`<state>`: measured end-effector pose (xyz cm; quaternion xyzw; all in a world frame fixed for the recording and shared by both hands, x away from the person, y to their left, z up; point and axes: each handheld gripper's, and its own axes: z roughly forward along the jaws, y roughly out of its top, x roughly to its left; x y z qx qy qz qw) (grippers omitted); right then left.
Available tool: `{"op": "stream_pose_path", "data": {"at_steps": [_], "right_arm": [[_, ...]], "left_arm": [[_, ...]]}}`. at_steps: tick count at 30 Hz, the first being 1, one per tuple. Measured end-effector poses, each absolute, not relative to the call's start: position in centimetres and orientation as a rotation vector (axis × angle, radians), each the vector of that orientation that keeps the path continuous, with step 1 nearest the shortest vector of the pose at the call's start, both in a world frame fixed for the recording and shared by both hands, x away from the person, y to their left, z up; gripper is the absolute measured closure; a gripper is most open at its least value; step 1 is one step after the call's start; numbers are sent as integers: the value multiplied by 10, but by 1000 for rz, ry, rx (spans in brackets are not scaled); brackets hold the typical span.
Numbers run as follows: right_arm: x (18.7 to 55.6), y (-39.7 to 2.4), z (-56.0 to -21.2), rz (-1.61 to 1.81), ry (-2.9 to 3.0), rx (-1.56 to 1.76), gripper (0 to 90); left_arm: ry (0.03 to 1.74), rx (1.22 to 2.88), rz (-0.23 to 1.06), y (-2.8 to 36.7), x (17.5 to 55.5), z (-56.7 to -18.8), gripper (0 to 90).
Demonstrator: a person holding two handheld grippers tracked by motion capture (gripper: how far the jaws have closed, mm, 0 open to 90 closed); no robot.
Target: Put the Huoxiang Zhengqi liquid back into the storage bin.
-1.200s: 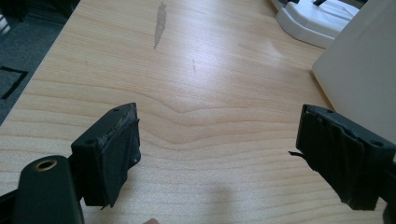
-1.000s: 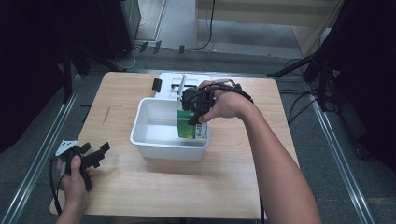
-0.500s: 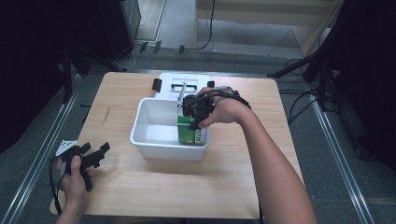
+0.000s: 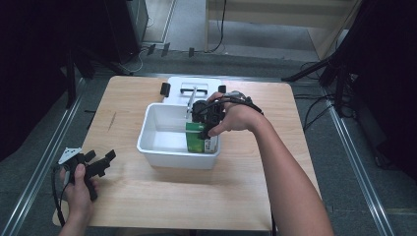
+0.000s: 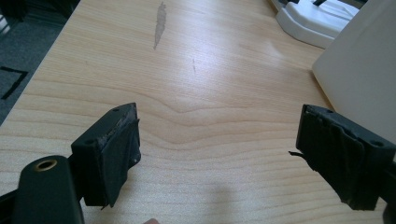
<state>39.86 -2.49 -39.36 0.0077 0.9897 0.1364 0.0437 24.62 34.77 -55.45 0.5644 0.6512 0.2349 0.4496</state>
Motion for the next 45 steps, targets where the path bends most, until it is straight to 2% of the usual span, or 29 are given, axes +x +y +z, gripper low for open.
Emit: {"op": "stream_pose_path", "data": {"at_steps": [2, 6, 12, 14, 16, 30, 45], "right_arm": [[398, -26, -393, 420, 3021, 44, 475], [397, -27, -389, 449, 3013, 104, 390], [397, -32, -381, 473, 2982, 330, 137], [398, -34, -379, 484, 2967, 377, 95], [398, -37, -377, 503, 2964, 413, 11], [399, -75, -365, 700, 2827, 638, 0], [391, -134, -374, 812, 2655, 897, 0]], "left_arm": [[1610, 1396, 581, 348, 246, -555, 147], [1610, 1395, 581, 348, 246, -555, 147], [1610, 1396, 582, 348, 246, -555, 147], [1610, 1396, 583, 348, 246, -555, 147], [1610, 1395, 583, 347, 246, -555, 147], [1610, 1398, 586, 347, 246, -554, 147], [1610, 1405, 586, 347, 246, -554, 147]]}}
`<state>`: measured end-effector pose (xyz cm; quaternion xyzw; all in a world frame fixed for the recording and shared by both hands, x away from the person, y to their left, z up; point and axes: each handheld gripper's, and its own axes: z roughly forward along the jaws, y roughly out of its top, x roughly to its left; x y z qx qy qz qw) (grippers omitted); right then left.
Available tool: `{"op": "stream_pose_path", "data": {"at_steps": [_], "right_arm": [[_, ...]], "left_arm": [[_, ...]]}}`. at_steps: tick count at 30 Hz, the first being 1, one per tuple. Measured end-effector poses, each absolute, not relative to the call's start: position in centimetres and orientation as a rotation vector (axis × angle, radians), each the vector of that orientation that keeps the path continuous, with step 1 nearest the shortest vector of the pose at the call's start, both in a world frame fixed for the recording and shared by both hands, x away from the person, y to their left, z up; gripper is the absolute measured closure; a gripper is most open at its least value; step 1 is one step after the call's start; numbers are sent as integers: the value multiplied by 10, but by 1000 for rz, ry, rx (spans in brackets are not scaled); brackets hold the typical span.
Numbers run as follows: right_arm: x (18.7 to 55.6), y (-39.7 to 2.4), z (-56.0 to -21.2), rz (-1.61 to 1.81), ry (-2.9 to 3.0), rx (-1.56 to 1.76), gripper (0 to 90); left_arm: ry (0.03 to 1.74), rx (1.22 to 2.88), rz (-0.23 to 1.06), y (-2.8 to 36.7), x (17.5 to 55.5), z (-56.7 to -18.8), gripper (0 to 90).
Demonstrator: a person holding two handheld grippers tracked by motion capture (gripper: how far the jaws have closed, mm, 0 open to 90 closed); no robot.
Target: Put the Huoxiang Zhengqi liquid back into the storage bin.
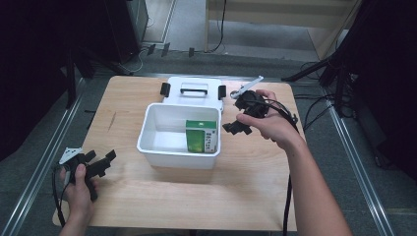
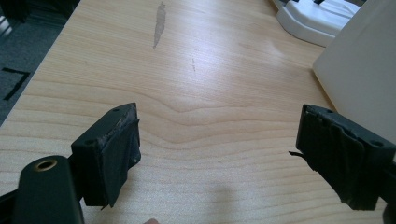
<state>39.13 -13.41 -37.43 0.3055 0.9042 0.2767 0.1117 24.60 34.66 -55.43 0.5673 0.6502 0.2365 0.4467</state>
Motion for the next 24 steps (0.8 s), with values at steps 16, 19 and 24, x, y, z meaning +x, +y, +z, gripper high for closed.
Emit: {"op": "stream_pose_path", "data": {"at_steps": [16, 19, 24], "right_arm": [[365, -192, -399, 897, 2413, 1080, 0], [358, -202, -405, 925, 2379, 1113, 0], [348, -215, -421, 977, 2287, 1189, 0]], "left_arm": [[1610, 1408, 587, 347, 246, -554, 146], [1611, 1408, 588, 347, 246, -554, 147], [1612, 1408, 588, 346, 246, -554, 146]]}}
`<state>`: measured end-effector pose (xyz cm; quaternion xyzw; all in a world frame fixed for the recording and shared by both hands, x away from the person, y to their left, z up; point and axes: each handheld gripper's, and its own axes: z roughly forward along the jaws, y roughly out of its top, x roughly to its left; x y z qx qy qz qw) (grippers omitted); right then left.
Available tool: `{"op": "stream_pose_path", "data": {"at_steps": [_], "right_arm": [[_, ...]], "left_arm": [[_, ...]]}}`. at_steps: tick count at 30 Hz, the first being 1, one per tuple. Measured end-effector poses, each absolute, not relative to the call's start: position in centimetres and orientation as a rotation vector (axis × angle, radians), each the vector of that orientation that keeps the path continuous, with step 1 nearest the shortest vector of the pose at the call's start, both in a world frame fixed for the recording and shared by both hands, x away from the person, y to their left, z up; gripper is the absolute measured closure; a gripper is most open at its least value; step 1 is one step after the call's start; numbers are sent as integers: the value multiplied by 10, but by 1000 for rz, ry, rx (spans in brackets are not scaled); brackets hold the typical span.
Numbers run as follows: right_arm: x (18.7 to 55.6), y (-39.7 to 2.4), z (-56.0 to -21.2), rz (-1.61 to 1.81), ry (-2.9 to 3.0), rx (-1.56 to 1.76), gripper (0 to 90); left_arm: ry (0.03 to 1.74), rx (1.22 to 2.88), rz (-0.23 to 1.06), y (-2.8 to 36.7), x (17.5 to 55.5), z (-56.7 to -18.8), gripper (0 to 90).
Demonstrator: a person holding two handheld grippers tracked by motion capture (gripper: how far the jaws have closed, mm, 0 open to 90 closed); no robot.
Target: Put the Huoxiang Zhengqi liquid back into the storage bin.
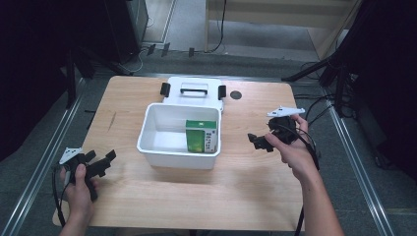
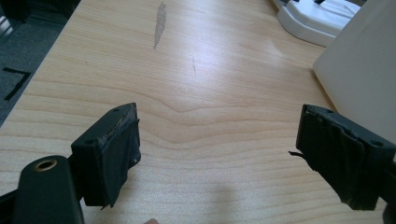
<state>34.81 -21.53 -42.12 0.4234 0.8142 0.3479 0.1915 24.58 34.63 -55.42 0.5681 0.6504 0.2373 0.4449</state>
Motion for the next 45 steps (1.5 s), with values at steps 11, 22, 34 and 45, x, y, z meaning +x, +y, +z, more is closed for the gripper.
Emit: {"op": "stream_pose_path", "data": {"at_steps": [11, 22, 34, 45], "right_arm": [[323, -247, -459, 1019, 2143, 1278, 0], [294, -280, -500, 1069, 2013, 1361, 0], [262, -315, -529, 1128, 1881, 1438, 0], [237, -342, -539, 1137, 1767, 1469, 0]], "left_arm": [[1612, 1411, 588, 346, 246, -554, 147], [1610, 1413, 594, 346, 246, -554, 147], [1613, 1400, 586, 347, 245, -554, 146], [1614, 1396, 589, 347, 245, -554, 146]]}}
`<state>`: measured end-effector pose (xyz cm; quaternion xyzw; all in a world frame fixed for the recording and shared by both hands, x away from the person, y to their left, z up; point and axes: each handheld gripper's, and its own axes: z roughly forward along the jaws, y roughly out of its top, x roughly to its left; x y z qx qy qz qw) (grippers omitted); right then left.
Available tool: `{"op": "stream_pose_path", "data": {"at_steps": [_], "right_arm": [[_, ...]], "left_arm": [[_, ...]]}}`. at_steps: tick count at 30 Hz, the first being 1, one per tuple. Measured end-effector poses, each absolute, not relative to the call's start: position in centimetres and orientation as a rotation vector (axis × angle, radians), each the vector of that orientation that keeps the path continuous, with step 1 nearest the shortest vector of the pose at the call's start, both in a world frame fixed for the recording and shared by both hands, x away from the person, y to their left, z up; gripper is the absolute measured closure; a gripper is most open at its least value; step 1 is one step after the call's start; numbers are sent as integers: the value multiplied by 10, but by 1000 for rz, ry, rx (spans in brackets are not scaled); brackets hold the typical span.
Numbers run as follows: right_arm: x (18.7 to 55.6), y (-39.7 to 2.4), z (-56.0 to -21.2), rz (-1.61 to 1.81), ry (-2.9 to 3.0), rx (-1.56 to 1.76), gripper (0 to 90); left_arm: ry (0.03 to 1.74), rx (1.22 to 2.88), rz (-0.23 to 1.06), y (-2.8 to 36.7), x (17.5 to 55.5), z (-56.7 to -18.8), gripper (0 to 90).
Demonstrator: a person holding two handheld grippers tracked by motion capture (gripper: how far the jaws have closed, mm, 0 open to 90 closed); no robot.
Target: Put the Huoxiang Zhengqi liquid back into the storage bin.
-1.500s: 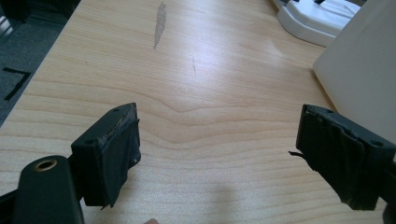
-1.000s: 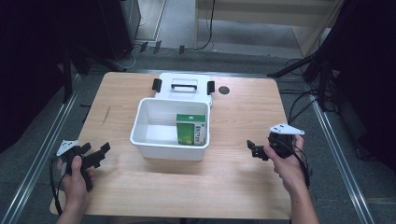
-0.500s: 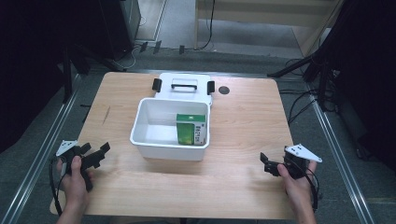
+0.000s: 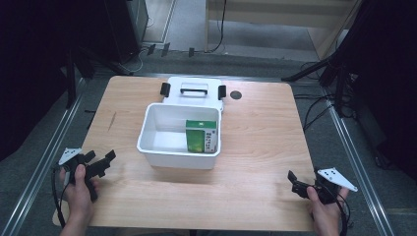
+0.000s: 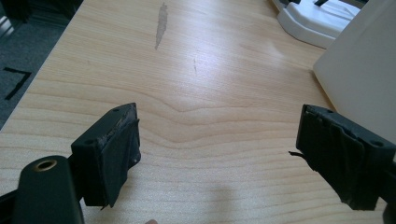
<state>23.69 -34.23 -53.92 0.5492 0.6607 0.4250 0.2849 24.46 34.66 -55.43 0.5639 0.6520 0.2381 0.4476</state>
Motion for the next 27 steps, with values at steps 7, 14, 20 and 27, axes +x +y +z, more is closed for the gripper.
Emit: {"op": "stream_pose_path", "data": {"at_steps": [7, 14, 20, 27], "right_arm": [[224, -349, -544, 1091, 1754, 1459, 0], [218, -351, -545, 1083, 1731, 1439, 0], [216, -362, -545, 1088, 1688, 1483, 0], [218, -366, -545, 1131, 1673, 1496, 0]], "left_arm": [[1607, 1412, 591, 346, 245, -554, 146], [1605, 1411, 589, 346, 246, -554, 147], [1599, 1424, 592, 345, 245, -554, 146], [1597, 1431, 596, 344, 245, -554, 146]]}}
